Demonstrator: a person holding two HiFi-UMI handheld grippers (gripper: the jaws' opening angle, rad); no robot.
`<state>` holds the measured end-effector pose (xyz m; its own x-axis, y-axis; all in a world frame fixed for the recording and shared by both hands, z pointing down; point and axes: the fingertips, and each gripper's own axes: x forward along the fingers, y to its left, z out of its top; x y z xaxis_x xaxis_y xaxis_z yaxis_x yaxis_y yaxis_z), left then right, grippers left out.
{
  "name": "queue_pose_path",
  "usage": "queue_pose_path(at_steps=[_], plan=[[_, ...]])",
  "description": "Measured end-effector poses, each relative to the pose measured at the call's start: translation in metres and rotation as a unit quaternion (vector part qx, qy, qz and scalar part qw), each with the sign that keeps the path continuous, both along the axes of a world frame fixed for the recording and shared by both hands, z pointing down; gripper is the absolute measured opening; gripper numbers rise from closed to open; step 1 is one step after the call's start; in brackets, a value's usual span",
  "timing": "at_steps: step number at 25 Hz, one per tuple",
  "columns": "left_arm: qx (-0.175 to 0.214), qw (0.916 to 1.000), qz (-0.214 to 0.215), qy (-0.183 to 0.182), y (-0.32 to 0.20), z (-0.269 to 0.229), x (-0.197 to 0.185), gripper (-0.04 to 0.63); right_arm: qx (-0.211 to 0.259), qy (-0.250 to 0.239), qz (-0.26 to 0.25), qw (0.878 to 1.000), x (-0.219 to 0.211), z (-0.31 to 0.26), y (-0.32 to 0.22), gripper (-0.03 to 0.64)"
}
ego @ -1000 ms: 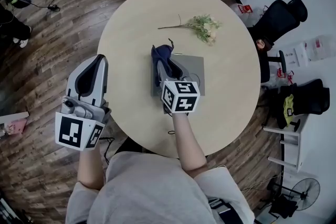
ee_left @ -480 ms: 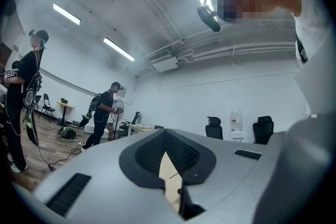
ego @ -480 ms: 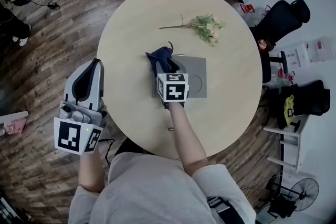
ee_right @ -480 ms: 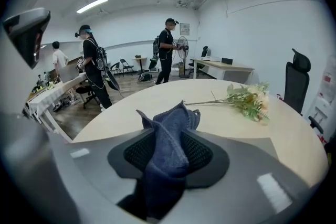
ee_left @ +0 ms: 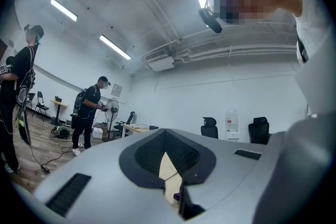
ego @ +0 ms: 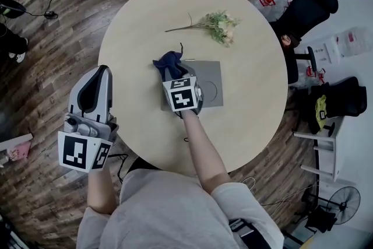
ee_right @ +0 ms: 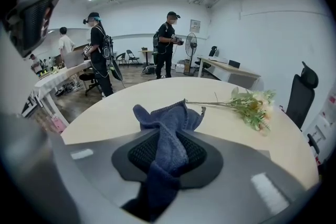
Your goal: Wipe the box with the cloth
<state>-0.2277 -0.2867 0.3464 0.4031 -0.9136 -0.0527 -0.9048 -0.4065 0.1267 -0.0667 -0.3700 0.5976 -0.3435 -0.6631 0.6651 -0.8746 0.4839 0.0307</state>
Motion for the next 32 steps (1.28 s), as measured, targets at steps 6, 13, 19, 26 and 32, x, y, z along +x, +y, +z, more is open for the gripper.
queue_pose_path(at_steps=[6,13,19,26,32], plan=[[0.003,0.9999,0.014,-0.004,-0.004,-0.004,0.015,0.008,-0.008,0.005,0.033,0.999,0.045,0.006,-0.007,0.101],[0.004,0.9998,0.020,-0.007,-0.004,-0.005,0.023,0.008,-0.014,-0.005,0.088,0.996,0.100,0.007,-0.012,0.101],[0.005,0.9997,0.022,-0.007,-0.003,-0.009,0.025,0.008,-0.016,-0.010,0.142,0.990,0.152,0.008,-0.014,0.101],[0.008,0.9998,0.018,-0.008,0.000,-0.010,0.021,0.008,-0.012,-0.007,0.180,0.984,0.190,0.008,-0.010,0.101],[0.011,0.9998,0.016,-0.006,0.006,-0.013,0.018,0.008,-0.010,-0.023,0.215,0.976,0.214,0.010,-0.001,0.102]])
